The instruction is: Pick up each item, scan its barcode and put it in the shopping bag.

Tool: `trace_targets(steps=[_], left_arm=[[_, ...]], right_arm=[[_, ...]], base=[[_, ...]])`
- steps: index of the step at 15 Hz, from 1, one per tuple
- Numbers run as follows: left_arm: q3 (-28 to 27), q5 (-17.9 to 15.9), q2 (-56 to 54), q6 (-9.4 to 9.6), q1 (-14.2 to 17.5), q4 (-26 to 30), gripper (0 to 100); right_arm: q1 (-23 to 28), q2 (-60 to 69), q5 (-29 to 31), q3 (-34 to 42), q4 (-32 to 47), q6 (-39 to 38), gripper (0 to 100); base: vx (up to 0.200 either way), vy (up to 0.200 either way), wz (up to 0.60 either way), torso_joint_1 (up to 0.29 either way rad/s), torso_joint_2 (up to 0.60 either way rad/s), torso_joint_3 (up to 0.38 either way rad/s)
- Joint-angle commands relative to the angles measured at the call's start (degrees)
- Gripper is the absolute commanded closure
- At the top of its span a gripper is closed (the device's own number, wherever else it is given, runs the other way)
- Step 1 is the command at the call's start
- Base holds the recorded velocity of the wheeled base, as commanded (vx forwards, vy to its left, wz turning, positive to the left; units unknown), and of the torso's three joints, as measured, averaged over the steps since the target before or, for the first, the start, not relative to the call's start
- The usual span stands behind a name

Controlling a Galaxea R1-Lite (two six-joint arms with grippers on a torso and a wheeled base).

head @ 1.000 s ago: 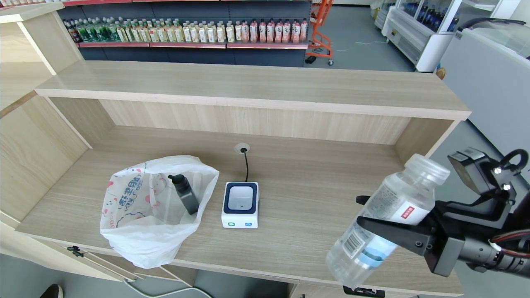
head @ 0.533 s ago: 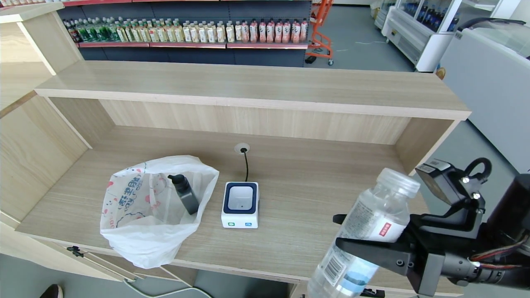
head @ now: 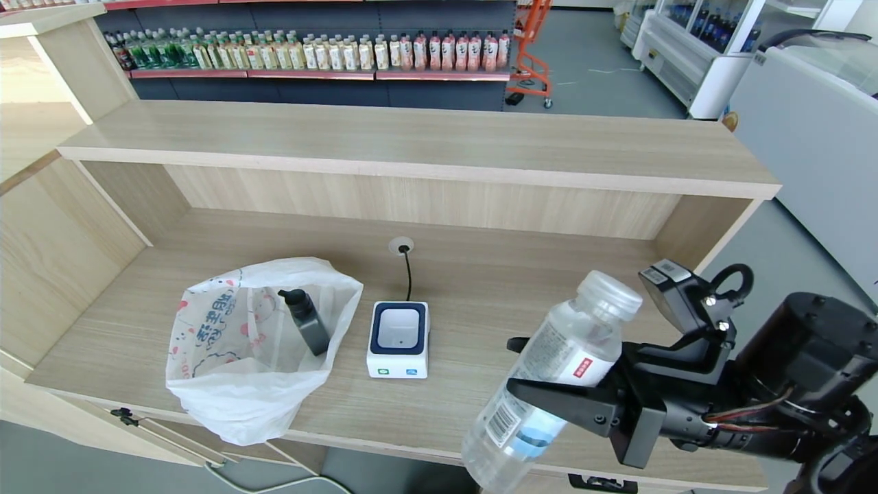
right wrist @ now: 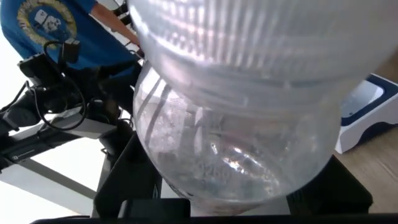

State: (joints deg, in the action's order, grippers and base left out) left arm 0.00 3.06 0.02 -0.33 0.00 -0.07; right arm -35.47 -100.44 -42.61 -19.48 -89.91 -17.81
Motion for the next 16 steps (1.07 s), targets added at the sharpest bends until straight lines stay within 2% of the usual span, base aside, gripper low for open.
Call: trace_targets(steps=[1,5,13,16], left_arm=[[0.0,0.0,0.0,-0.02,0.0,0.0,0],[0.0,0.0,0.0,-0.02,0.0,0.1,0],[0.0,0.0,0.0,-0.02,0.0,0.0,0],[0.0,0.0,0.0,-0.02,0.0,0.0,0]], right_arm=[[-0.3,-3.0,-0.1,-0.9,-0.1,0.0,100],[-1.2,-4.7,-0.5,-5.3,-0.1,-0.1,100],[-1.9,-6.2,-9.1,-8.4,-0.1,0.3,100],[-1.5,-6.3,-9.2,-8.7,-0.1,0.4,100]], base=[[0.0,0.0,0.0,0.0,0.0,0.0],[0.0,0.0,0.0,0.0,0.0,0.0],[0.0,0.0,0.0,0.0,0.0,0.0],[0.0,0.0,0.0,0.0,0.0,0.0]])
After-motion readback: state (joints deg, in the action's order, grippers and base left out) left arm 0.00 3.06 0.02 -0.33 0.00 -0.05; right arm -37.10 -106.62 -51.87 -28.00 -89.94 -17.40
